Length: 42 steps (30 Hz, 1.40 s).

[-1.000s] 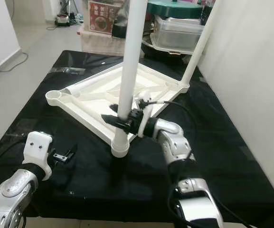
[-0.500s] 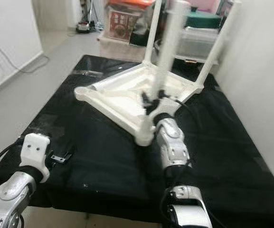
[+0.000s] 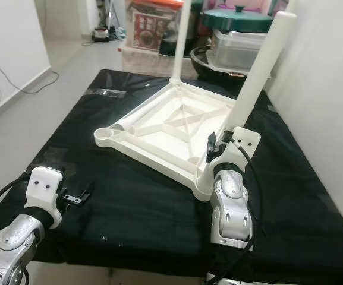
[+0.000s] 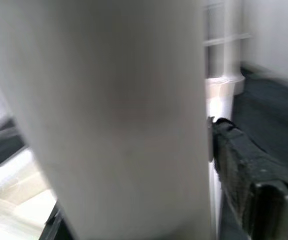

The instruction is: Building children table

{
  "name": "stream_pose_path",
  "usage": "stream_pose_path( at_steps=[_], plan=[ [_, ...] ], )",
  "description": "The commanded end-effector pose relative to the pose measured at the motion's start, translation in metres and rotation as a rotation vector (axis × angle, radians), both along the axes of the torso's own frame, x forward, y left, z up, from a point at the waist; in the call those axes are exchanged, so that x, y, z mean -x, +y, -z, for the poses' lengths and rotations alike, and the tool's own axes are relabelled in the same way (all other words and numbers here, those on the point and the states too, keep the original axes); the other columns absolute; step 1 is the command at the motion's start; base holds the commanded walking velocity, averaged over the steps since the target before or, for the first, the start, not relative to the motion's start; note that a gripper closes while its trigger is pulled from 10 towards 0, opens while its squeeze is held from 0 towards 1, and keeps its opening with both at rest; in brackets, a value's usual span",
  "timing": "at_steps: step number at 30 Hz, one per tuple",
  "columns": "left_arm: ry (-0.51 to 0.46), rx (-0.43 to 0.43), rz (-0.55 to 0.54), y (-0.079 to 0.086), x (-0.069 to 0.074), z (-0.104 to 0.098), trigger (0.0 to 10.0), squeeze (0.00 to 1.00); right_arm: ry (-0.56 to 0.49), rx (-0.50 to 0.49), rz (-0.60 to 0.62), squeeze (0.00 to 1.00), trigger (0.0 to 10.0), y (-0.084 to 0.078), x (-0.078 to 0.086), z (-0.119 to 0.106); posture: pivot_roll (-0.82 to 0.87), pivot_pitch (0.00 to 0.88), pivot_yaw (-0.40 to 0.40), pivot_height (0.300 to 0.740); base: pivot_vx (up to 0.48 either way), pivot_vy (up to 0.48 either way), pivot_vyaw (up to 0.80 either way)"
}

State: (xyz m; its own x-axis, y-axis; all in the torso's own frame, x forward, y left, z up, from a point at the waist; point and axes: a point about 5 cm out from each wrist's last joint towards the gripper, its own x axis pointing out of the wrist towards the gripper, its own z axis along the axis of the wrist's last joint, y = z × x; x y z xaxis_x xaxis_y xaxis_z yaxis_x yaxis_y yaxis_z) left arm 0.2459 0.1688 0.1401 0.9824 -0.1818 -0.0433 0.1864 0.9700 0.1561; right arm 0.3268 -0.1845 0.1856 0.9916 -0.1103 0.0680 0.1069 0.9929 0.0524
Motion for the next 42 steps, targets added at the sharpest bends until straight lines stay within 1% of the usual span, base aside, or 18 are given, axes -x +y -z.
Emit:
stream_pose_path(
  at_steps=[1,3,7,8,10,13,17,27,28,29,31,32,33,35,36,37,38,42],
  plan=[
    [0.011,-0.011,0.008,0.000,-0.001,0.001,10.0,0.00,-0.084,-0.023,-0.050,0.00,10.0,0.001,-0.005,-0.015,0.08,0.000,-0.097,0.740,0.000,0.000,0.00],
    [0.010,-0.011,0.005,0.000,-0.002,0.001,10.0,0.00,-0.201,-0.037,-0.325,0.00,10.0,-0.005,-0.031,-0.052,0.09,0.000,-0.103,0.740,0.000,0.000,0.00],
    [0.010,-0.012,0.004,0.001,-0.002,0.001,10.0,0.00,-0.224,0.005,-0.522,0.00,10.0,-0.007,-0.036,-0.068,0.10,0.000,-0.108,0.740,0.000,0.000,0.00],
    [0.010,-0.012,0.004,0.001,-0.002,0.001,10.0,0.00,-0.224,0.005,-0.522,0.00,10.0,-0.007,-0.036,-0.068,0.10,0.000,-0.108,0.740,0.000,0.000,0.00],
    [0.010,-0.015,0.006,0.001,-0.002,0.001,10.0,0.00,-0.127,0.080,-0.797,0.00,10.0,0.008,-0.030,-0.055,0.11,0.000,-0.108,0.740,0.000,0.000,0.00],
    [0.010,-0.017,0.008,0.001,-0.003,0.001,10.0,0.00,-0.045,0.108,-0.960,0.00,10.0,0.020,-0.026,-0.038,0.11,0.000,-0.108,0.740,0.000,0.000,0.00],
    [0.014,-0.020,0.010,0.001,-0.003,0.002,10.0,0.00,0.028,0.163,-1.026,0.00,10.0,0.046,-0.033,-0.013,0.13,0.000,-0.113,0.740,0.000,0.000,0.00],
    [0.019,-0.028,0.002,0.002,-0.001,0.003,10.0,0.00,-0.031,0.112,-1.021,0.00,10.0,0.068,-0.048,-0.020,0.16,0.000,-0.126,0.740,0.000,0.000,0.00],
    [0.019,-0.029,0.001,0.003,-0.001,0.003,10.0,0.00,-0.078,0.081,-0.989,0.00,2.9,0.067,-0.052,-0.027,0.16,0.000,-0.122,0.740,0.000,0.000,0.00],
    [0.019,-0.029,0.000,0.003,0.000,0.003,10.0,0.00,-0.098,0.066,-0.891,0.00,0.0,0.060,-0.056,-0.030,0.15,0.000,-0.121,0.740,0.000,0.000,0.00],
    [0.019,-0.029,0.000,0.003,0.000,0.003,10.0,0.00,-0.098,0.066,-0.891,0.00,0.0,0.060,-0.056,-0.030,0.15,0.000,-0.121,0.740,0.000,0.000,0.00],
    [0.019,-0.028,0.000,0.003,0.001,0.003,10.0,0.00,-0.085,0.081,-0.721,0.00,0.0,0.051,-0.062,-0.029,0.15,0.000,-0.118,0.740,0.000,0.000,0.00],
    [0.020,-0.028,0.000,0.003,0.001,0.003,10.0,0.00,-0.022,0.052,-0.397,0.00,0.0,0.029,-0.069,-0.021,0.14,0.000,-0.114,0.740,0.000,0.000,0.00],
    [0.020,-0.028,0.000,0.003,0.001,0.003,10.0,0.00,-0.022,0.052,-0.397,0.00,0.0,0.029,-0.069,-0.021,0.14,0.000,-0.114,0.740,0.000,0.000,0.00],
    [0.020,-0.027,0.002,0.003,0.002,0.003,10.0,0.00,0.052,0.022,-0.113,0.00,0.0,0.006,-0.068,-0.010,0.13,0.000,-0.110,0.740,0.000,0.000,0.00],
    [0.020,-0.027,0.002,0.003,0.002,0.003,10.0,0.00,0.052,0.022,-0.113,0.00,0.0,0.006,-0.068,-0.010,0.13,0.000,-0.110,0.740,0.000,0.000,0.00],
    [0.021,-0.028,0.004,0.003,0.002,0.003,10.0,0.00,0.078,0.064,0.137,0.00,0.0,-0.015,-0.051,0.007,0.12,0.000,-0.105,0.740,0.000,0.000,0.00],
    [0.023,-0.031,0.005,0.003,0.003,0.004,10.0,0.00,0.097,0.146,0.313,0.00,0.0,-0.029,-0.013,0.025,0.10,0.000,-0.089,0.740,0.000,0.000,0.00]
  ],
)
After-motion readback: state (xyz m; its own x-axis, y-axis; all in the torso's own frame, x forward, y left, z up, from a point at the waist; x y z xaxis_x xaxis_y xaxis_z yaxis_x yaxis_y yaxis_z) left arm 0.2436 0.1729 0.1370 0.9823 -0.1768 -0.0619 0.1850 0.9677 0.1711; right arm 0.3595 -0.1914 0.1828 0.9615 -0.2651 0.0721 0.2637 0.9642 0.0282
